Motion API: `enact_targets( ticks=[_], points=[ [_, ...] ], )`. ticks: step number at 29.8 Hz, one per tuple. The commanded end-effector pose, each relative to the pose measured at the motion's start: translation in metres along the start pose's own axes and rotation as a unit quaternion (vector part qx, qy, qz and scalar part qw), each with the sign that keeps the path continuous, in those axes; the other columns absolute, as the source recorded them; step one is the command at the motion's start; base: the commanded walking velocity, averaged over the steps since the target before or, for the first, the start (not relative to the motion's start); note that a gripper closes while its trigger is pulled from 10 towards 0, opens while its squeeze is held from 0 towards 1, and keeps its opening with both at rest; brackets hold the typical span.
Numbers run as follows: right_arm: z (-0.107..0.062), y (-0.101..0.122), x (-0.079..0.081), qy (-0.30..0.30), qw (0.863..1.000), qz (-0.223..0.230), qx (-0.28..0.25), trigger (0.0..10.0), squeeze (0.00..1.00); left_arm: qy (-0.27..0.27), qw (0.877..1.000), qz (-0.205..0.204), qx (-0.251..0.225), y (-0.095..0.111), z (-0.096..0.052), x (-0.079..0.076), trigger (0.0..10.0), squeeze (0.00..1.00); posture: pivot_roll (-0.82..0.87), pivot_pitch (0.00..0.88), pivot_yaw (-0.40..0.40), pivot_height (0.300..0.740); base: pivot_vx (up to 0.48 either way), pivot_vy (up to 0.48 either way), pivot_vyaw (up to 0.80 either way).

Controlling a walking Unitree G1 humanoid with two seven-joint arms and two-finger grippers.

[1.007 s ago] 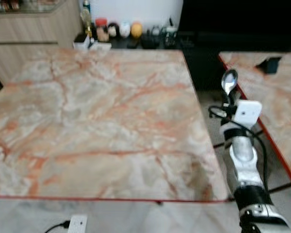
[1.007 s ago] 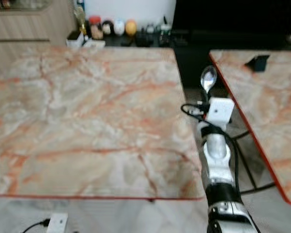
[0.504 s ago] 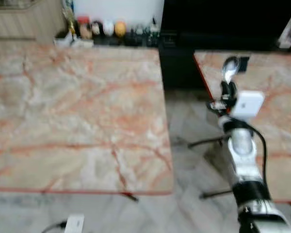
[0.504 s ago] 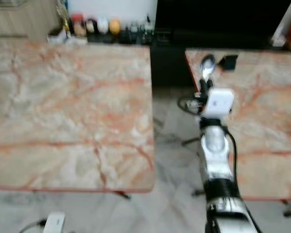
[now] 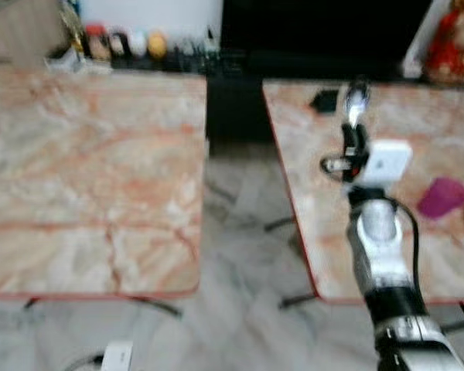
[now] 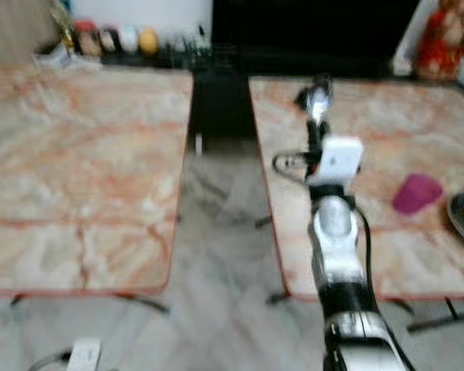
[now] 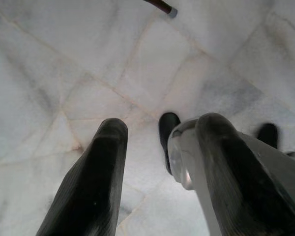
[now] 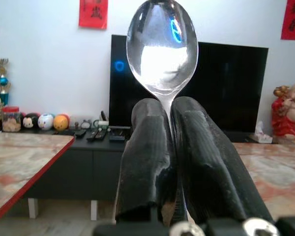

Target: Setting the table

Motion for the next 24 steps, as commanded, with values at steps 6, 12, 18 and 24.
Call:
enact_targets(
  ticks=[6, 12, 18, 24],
  points=[
    [-0.0007, 0.0010, -0.0053, -0.009, 1.000, -0.004, -0.001, 10.0, 0.00, -0.009, 1.000, 0.000, 0.010, -0.0069, -0.0008, -0.0067, 10.0, 0.00, -0.02, 0.000, -0.022, 0.740, 0.000, -0.341, 0.00],
    [0.0001, 0.0019, -0.0051, -0.007, 1.000, -0.006, -0.002, 10.0, 0.00, -0.010, 1.000, 0.004, 0.011, -0.0079, -0.0011, -0.0064, 10.0, 0.00, -0.03, 0.000, -0.020, 0.740, 0.000, -0.338, 0.00],
    [-0.0018, -0.0010, -0.0050, -0.005, 1.000, -0.011, 0.002, 10.0, 0.00, -0.011, 1.000, 0.005, 0.012, -0.0095, -0.0014, -0.0070, 10.0, 0.00, -0.03, 0.000, -0.026, 0.740, 0.000, -0.334, 0.00],
    [-0.0025, -0.0037, 0.0005, 0.001, 1.000, -0.013, 0.008, 10.0, 0.00, -0.013, 1.000, 0.005, 0.014, -0.0106, -0.0017, -0.0076, 10.0, 0.00, -0.03, 0.000, -0.025, 0.740, 0.000, -0.333, 0.00]
  ],
)
Point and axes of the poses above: a point about 5 cm out from each wrist's last joint towards the gripper, its own z axis pointing out of the wrist towards the gripper, its own y axis along the axis of the wrist's last joint, x = y × z, the point moved 5 cm from there along z, pointing out of the wrist towards the gripper, and after that the axes turned 1 degree about -z, right-handed, at the moved point
